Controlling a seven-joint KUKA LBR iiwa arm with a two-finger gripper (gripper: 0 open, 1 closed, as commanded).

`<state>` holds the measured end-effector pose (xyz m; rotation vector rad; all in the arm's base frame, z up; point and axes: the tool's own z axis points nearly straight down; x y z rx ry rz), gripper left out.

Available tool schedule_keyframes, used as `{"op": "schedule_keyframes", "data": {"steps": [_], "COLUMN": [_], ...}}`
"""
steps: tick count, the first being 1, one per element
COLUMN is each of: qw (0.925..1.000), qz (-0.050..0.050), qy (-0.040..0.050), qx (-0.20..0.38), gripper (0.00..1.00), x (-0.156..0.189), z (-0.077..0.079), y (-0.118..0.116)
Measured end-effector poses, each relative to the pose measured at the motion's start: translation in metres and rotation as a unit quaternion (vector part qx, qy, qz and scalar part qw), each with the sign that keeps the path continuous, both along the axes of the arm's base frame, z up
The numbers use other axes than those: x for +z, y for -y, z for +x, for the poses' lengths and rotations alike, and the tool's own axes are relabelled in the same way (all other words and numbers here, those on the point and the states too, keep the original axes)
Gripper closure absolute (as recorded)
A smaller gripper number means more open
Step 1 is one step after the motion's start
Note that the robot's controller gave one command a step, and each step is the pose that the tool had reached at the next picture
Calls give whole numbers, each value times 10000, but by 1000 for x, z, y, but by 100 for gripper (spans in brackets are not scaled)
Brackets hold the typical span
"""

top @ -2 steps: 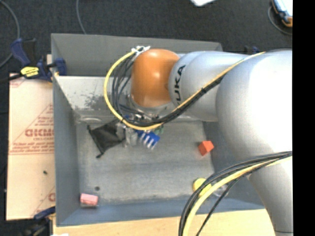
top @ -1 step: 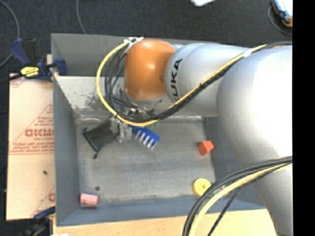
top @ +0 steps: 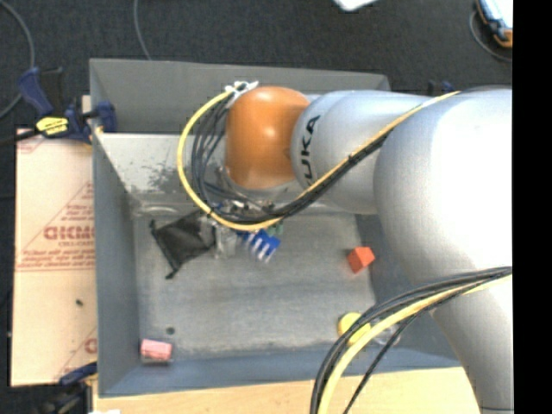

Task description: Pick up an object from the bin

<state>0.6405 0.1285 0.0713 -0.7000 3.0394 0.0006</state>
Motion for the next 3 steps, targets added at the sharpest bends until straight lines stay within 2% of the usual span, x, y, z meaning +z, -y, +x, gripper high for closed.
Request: {"op": "schedule_keyframes", "data": {"steps": [2, 3], "qw": [10000, 10000], "qz": [2, 11], "qy": [-1, 1], "qx": [-14, -74], "gripper": [100, 100], "x": [0, 0], "z": [0, 0], "y": [0, 9]}}
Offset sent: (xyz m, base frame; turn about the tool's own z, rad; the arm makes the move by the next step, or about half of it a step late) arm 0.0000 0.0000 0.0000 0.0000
